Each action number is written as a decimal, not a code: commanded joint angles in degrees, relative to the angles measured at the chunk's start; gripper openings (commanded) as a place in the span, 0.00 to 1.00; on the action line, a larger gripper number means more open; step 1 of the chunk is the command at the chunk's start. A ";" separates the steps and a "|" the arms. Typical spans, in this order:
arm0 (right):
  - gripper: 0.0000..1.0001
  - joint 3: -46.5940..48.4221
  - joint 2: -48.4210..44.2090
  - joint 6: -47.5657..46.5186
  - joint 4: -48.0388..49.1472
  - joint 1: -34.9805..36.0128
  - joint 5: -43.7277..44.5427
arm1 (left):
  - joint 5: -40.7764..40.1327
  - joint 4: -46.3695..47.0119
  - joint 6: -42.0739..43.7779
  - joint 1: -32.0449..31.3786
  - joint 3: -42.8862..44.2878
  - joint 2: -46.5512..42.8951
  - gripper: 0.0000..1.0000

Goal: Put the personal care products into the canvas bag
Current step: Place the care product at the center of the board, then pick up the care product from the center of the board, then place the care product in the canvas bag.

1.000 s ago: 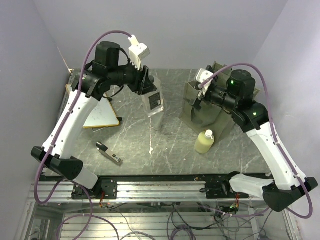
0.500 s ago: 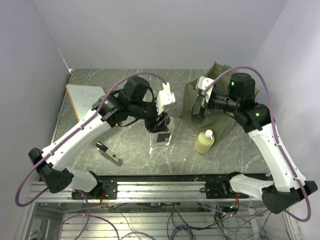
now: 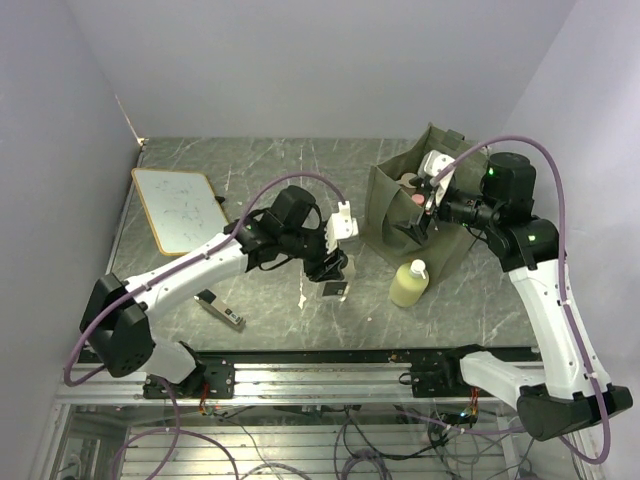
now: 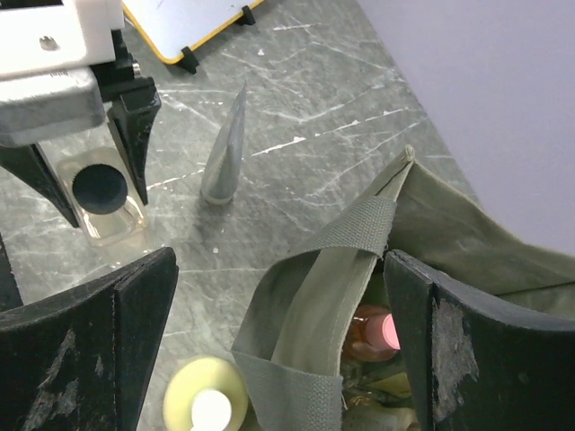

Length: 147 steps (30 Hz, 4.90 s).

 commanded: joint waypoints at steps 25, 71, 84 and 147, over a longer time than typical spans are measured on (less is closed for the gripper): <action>0.94 1.01 4.89 -1.03 -3.68 0.53 -4.37 | 1.06 24.57 -0.83 -0.13 -12.52 -2.68 0.98; 0.67 -14.15 22.35 -8.85 5.31 28.50 6.40 | -4.99 -1.35 -4.16 31.86 2.83 -22.50 0.98; 0.00 3.33 15.95 -5.10 -3.08 27.08 6.98 | -8.66 -1.36 -5.01 32.78 2.66 -24.48 0.97; 0.00 30.36 28.20 -13.13 -27.63 -19.55 12.05 | -6.00 0.31 -3.83 33.36 0.24 -25.70 0.96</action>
